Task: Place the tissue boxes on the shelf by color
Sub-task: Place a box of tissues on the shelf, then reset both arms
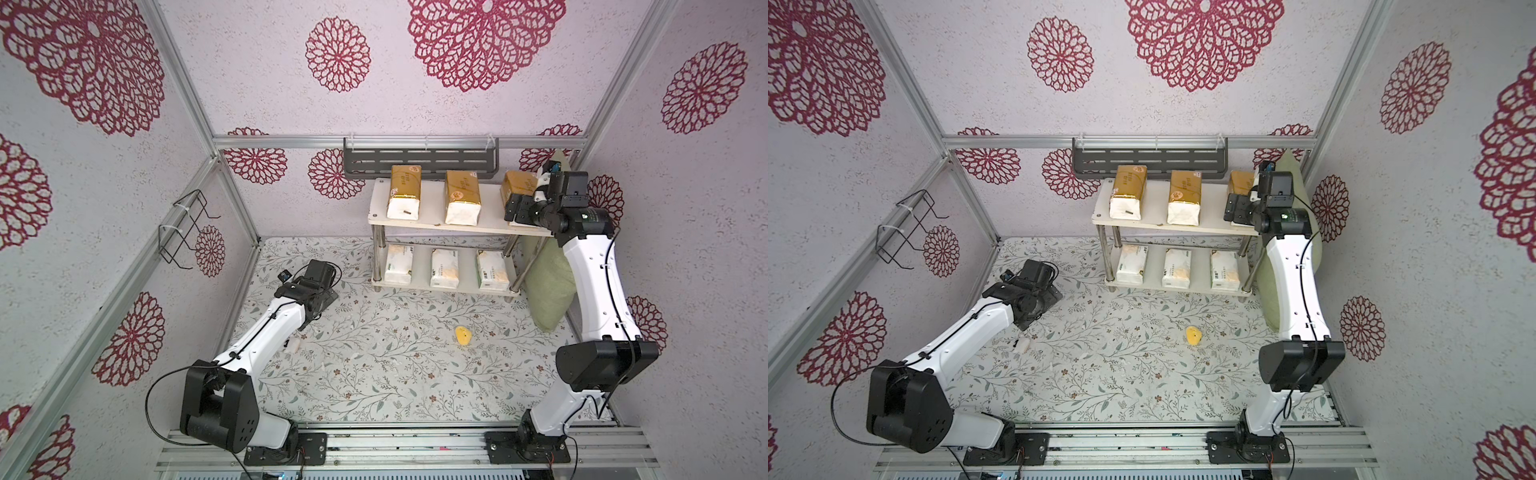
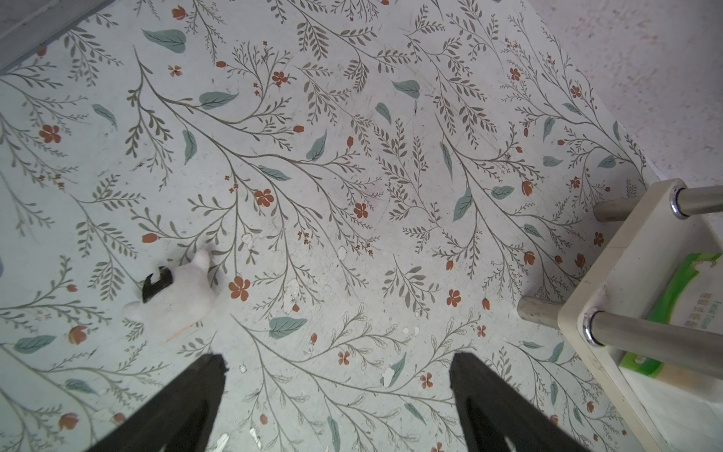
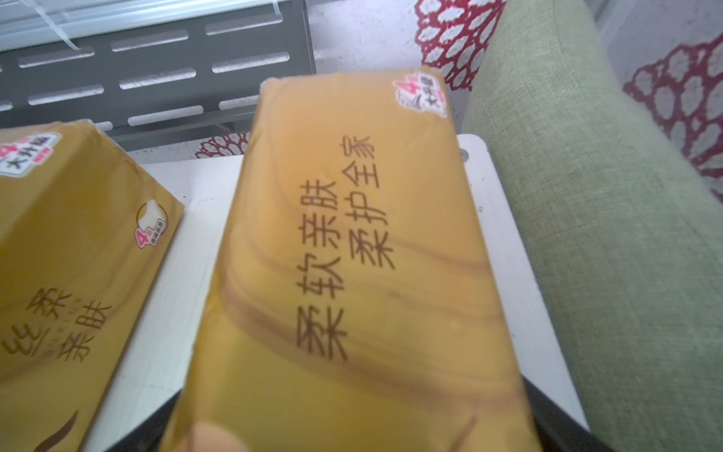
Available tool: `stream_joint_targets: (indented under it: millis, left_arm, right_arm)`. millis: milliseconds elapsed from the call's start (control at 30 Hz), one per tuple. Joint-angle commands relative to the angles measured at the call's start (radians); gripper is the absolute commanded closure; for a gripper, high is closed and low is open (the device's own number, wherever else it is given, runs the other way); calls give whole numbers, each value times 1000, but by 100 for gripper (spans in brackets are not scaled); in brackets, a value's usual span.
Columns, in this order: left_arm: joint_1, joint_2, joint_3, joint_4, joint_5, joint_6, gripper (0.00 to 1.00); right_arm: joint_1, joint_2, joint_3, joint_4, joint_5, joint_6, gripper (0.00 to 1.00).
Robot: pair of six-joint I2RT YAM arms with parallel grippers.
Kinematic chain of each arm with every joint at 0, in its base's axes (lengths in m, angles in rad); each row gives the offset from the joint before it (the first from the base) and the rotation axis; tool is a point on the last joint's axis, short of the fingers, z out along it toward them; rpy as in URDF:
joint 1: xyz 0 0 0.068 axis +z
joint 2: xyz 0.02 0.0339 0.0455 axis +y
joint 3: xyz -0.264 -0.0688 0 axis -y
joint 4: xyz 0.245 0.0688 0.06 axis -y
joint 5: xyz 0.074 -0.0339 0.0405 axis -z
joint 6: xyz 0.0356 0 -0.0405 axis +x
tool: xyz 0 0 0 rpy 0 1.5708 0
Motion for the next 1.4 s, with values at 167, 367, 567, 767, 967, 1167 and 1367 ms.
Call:
stream_joint_targets:
  millis: [167,367,567,767,967,1167,1367]
  left_arm:
    - [13,-20,-6,-4,-9,6,3]
    - [12,-24,-11,-5,-10,8,3]
    - [13,-28,-14,-4,-7,7,3]
    - [13,-28,-14,-2,-6,7,3]
    - [12,-29,-14,-2,-9,6,3]
    - [11,-25,-3,-8,-30,21,3]
    - [-4,-28,10,-6,-82,54,3]
  right_arm:
    - [4,-56,16,17,25,11,1]
    - [4,-69,33,14,36,9,1]
    - [4,-89,32,35,28,8,1]
    - [4,-104,32,48,29,10,1]
    - [4,-129,32,61,22,11,1]
    - [6,-164,30,69,12,13,1]
    - [23,-218,22,68,-17,22,1]
